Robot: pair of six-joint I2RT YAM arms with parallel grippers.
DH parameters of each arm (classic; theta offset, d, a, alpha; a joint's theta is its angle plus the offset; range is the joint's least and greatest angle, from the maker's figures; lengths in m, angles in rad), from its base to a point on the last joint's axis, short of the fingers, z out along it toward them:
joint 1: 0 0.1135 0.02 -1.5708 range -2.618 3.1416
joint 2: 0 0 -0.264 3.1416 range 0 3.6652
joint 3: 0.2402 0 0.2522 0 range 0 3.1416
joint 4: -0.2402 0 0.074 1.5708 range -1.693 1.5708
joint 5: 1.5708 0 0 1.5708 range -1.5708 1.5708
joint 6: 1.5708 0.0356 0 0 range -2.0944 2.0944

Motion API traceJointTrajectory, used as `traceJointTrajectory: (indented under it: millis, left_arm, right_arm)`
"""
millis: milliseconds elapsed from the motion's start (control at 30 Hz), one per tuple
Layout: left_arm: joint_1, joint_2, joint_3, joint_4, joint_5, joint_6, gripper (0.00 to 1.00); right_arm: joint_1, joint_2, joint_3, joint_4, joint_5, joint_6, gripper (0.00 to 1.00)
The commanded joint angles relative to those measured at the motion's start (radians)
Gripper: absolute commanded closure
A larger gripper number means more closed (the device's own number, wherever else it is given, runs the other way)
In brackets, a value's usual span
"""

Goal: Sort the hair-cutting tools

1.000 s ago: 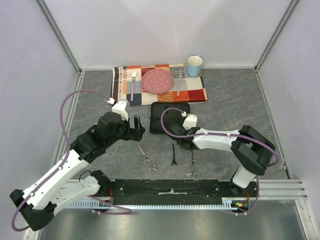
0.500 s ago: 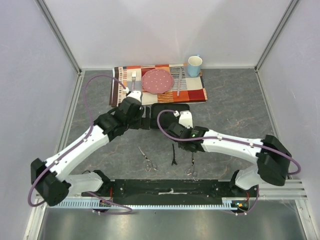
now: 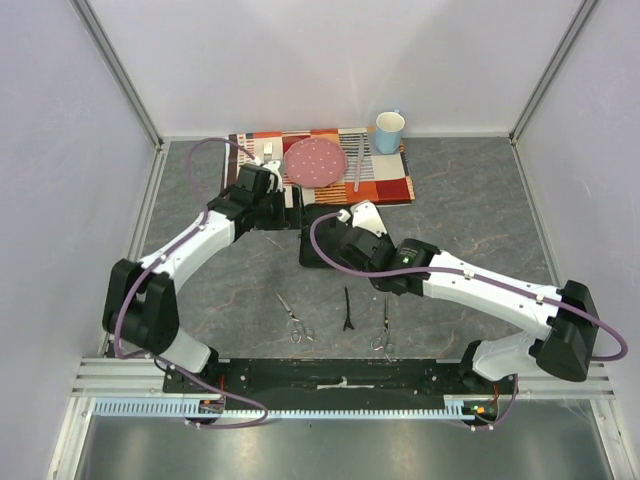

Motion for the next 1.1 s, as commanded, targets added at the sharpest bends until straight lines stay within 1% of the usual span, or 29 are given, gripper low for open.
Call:
traceJointTrajectory:
  millis: [0,33,67,167,300,467,600,733,767,900,933,1000,1067]
  left_arm:
    - [0.025,0.119,0.054,0.140,0.222,0.122,0.03]
    - [0.029,0.139,0.057,0.162,0.250,0.141,0.03]
    - [0.032,0.156,0.054,0.188,0.306,0.152,0.03]
    - [0.045,0.207,0.047,0.243,0.310,0.195,0.03]
    - [0.054,0.278,0.077,0.230,0.220,0.226,0.03]
    - [0.051,0.345,0.096,0.256,0.085,0.207,0.09]
    - [0.049,0.388,0.111,0.280,0.058,0.216,0.12]
    - [0.049,0.422,0.116,0.326,0.091,0.227,0.13]
    - [0.049,0.429,0.119,0.334,0.118,0.229,0.14]
    - [0.055,0.468,0.117,0.378,0.205,0.232,0.21]
    - [0.057,0.472,0.117,0.386,0.221,0.232,0.25]
    - [0.065,0.483,0.111,0.417,0.268,0.224,0.28]
    - [0.074,0.488,0.110,0.435,0.301,0.218,0.35]
  right_arm:
    - [-0.003,0.030,0.087,-0.009,0.070,-0.142,1.00]
    - [-0.003,0.031,0.093,-0.003,0.064,-0.153,1.00]
    - [-0.003,0.030,0.101,0.011,0.061,-0.159,1.00]
    - [-0.003,0.011,0.096,0.043,0.033,-0.179,1.00]
    - [-0.003,-0.009,0.073,0.062,0.016,-0.196,1.00]
    - [-0.003,-0.009,0.032,0.109,-0.005,-0.202,1.00]
    - [-0.004,0.001,0.029,0.135,-0.028,-0.219,1.00]
    - [-0.009,-0.001,0.009,0.165,-0.051,-0.225,1.00]
    - [-0.009,-0.001,0.007,0.169,-0.058,-0.227,1.00]
    - [-0.010,-0.013,-0.016,0.186,-0.085,-0.228,1.00]
    - [-0.010,-0.015,-0.028,0.194,-0.087,-0.228,1.00]
    - [-0.010,-0.019,-0.039,0.195,-0.091,-0.231,1.00]
    - [-0.010,-0.022,-0.056,0.200,-0.091,-0.230,1.00]
